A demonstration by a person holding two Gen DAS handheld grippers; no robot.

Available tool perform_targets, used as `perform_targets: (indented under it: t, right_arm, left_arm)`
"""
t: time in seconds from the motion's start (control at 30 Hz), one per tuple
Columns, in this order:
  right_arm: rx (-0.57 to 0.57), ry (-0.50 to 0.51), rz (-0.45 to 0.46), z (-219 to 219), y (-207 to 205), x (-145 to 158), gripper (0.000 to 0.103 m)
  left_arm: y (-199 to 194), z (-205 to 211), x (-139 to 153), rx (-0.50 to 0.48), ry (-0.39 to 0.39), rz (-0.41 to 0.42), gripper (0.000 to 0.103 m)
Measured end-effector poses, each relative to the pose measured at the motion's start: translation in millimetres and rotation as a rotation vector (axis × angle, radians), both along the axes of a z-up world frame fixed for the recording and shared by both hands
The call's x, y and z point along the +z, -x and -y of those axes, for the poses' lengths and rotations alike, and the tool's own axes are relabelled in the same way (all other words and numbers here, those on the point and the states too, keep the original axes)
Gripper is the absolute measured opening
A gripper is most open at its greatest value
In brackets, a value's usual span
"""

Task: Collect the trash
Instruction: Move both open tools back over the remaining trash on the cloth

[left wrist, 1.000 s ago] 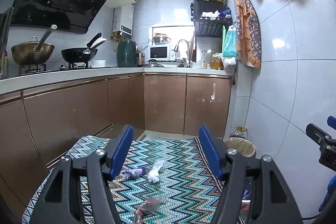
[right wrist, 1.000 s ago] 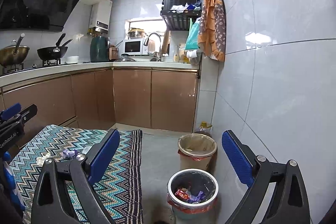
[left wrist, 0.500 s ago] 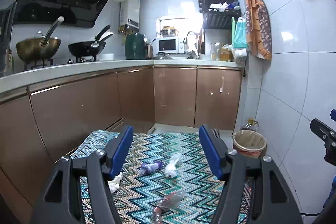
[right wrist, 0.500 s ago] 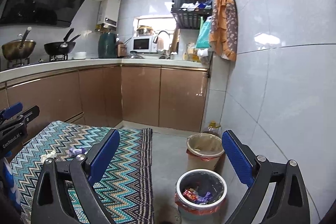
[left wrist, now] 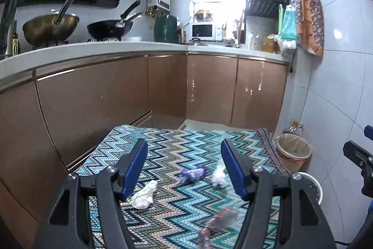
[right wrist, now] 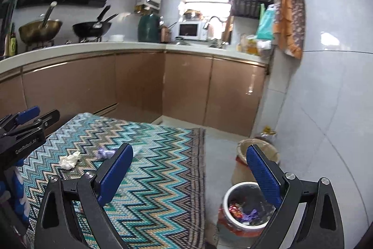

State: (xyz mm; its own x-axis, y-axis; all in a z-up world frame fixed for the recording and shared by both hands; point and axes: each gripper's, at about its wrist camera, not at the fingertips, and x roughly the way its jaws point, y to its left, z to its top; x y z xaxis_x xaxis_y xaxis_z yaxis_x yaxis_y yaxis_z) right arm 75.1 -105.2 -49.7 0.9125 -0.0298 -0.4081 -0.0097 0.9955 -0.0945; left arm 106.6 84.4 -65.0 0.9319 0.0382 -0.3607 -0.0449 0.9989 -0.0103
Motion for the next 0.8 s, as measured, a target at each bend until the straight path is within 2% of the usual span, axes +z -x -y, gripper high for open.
perform_targets:
  t: [0.07, 0.2, 0.4, 0.57, 0.8]
  right_arm:
    - [0.023, -0.004, -0.022, -6.1, -9.4, -5.5, 0.096]
    - [0.07, -0.027, -0.078, -16.3, -27.6, -19.5, 0.089]
    - [0.162, -0.075, -0.184, -35.1, -55.7, -47.1, 0.076]
    - [0.248, -0.108, -0.268, -54.7, -72.4, -72.3, 0.071]
    - [0.328, -0.149, -0.355, -75.4, -108.1, -97.6, 0.064]
  left_arm:
    - [-8.6, -10.9, -7.4, 0.013, -0.007, -0.026, 0.064]
    - [-25.6, -41.9, -22.9, 0.059, -0.012, -0.083, 0.064]
    - [-46.1, -97.1, -52.1, 0.128, 0.031, -0.178, 0.063]
    - [-55.5, -121.5, -72.9, 0.094, 0.08, -0.237, 0.063]
    - [-75.0, -120.6, -98.3, 0.018, 0.119, -0.312, 0.063]
